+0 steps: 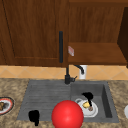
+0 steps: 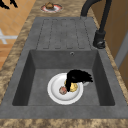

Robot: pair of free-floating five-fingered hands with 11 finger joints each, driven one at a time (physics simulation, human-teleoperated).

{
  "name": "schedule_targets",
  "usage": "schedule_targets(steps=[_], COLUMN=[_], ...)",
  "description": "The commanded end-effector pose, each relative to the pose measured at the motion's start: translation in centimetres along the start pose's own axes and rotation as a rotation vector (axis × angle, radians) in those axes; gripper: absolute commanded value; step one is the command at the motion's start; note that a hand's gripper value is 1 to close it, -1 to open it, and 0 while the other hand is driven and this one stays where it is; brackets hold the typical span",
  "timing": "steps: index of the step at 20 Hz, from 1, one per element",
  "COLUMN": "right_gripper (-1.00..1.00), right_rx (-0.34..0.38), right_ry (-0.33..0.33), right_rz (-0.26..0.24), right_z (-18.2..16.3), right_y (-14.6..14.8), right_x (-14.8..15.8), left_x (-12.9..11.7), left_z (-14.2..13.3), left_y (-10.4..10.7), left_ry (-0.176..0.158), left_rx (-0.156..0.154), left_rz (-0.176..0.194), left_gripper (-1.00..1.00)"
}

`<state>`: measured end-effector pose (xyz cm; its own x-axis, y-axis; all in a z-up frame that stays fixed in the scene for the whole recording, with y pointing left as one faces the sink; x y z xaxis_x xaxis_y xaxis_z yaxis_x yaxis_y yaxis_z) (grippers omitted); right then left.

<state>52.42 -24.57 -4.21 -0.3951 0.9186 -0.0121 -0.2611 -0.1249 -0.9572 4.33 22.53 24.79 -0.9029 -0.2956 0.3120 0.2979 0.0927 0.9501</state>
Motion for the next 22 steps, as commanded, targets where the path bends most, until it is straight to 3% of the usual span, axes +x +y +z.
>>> schedule_targets(steps=[1,7,11,16,19,22], right_gripper=[-1.0,-1.0,-1.0,-1.0,-1.0,-1.0], right_rx=[-0.012,-0.055,-0.013,-0.03,-0.012,0.05], right_ry=[-0.022,-0.027,-0.041,-0.035,-0.038,-0.062], right_rz=[0.011,0.065,0.085,0.142,0.162,0.16], right_z=[2.1,6.0,7.1,8.4,7.9,6.1], right_y=[1.2,1.3,2.1,2.6,2.3,1.5], right_x=[0.6,0.2,0.9,1.5,1.4,0.4], left_x=[0.0,0.0,0.0,0.0,0.0,0.0], left_z=[0.0,0.0,0.0,0.0,0.0,0.0], left_y=[0.0,0.0,0.0,0.0,0.0,0.0], left_ry=[0.0,0.0,0.0,0.0,0.0,0.0], left_rx=[0.0,0.0,0.0,0.0,0.0,0.0], left_rz=[0.0,0.0,0.0,0.0,0.0,0.0], left_gripper=[0.0,0.0,0.0,0.0,0.0,0.0])
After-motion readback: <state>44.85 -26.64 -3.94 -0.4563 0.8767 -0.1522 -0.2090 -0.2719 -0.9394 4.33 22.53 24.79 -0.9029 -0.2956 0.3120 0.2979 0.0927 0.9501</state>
